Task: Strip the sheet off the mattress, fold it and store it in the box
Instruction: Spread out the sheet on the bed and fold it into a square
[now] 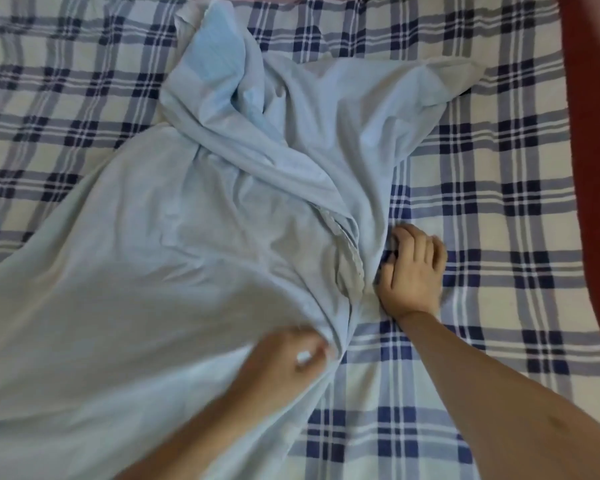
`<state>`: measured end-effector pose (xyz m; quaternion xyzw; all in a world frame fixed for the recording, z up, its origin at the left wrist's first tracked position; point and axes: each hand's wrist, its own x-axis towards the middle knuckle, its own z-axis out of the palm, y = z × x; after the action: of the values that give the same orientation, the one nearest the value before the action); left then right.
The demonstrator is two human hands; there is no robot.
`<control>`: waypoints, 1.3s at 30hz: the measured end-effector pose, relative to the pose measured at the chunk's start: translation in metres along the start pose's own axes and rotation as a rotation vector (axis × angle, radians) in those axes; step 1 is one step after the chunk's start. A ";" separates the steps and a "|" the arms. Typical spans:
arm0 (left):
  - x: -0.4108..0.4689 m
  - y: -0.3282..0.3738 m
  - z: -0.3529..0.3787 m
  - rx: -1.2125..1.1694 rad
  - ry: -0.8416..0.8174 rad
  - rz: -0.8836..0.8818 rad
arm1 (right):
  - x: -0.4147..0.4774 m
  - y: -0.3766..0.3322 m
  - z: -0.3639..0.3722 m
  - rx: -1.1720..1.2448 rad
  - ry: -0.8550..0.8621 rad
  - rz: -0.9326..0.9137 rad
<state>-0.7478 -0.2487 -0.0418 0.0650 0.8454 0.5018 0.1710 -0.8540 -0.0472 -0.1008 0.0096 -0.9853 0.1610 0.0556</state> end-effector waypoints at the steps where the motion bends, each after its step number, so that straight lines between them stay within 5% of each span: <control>1: 0.024 -0.006 -0.022 -0.082 0.182 -0.102 | 0.001 0.000 0.001 0.002 -0.011 0.007; 4: 0.112 -0.014 -0.098 -0.485 0.597 -0.394 | 0.003 0.000 0.002 -0.003 -0.028 0.012; 9: 0.209 -0.007 -0.171 -0.931 0.704 -0.525 | 0.004 0.001 0.003 0.010 -0.058 0.029; 11: 0.229 0.007 -0.168 -0.729 0.855 -0.582 | 0.004 0.000 0.003 0.013 -0.073 0.037; 13: 0.244 0.028 -0.155 -0.243 0.999 -0.393 | 0.006 0.001 0.002 0.016 -0.078 0.042; 14: 0.250 0.042 -0.144 0.047 0.982 -0.180 | 0.006 0.000 0.002 0.016 -0.080 0.041; 16: 0.260 0.068 -0.120 0.535 0.680 0.232 | 0.006 0.002 0.002 -0.003 -0.086 0.041; 18: 0.268 0.084 -0.092 0.872 0.202 0.319 | 0.006 0.001 0.002 -0.015 -0.095 0.042; 20: 0.273 0.085 -0.065 0.955 -0.135 0.215 | 0.006 0.001 0.002 -0.023 -0.107 0.046; 22: 0.271 0.072 -0.046 0.936 -0.141 0.100 | 0.007 0.003 0.003 -0.023 -0.103 0.049; 27: 0.261 0.046 -0.048 0.876 0.192 -0.057 | 0.007 0.004 0.005 -0.029 -0.094 0.031; 34: 0.281 0.078 -0.066 0.390 -0.053 -0.154 | 0.006 0.005 0.005 -0.006 -0.086 0.037; 39: 0.274 0.086 -0.078 0.420 -0.162 -0.164 | 0.006 0.004 0.004 0.010 -0.085 0.038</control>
<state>-1.0365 -0.1941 0.0063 0.0703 0.9173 0.2924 0.2612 -0.8608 -0.0444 -0.1053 -0.0018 -0.9860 0.1666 0.0104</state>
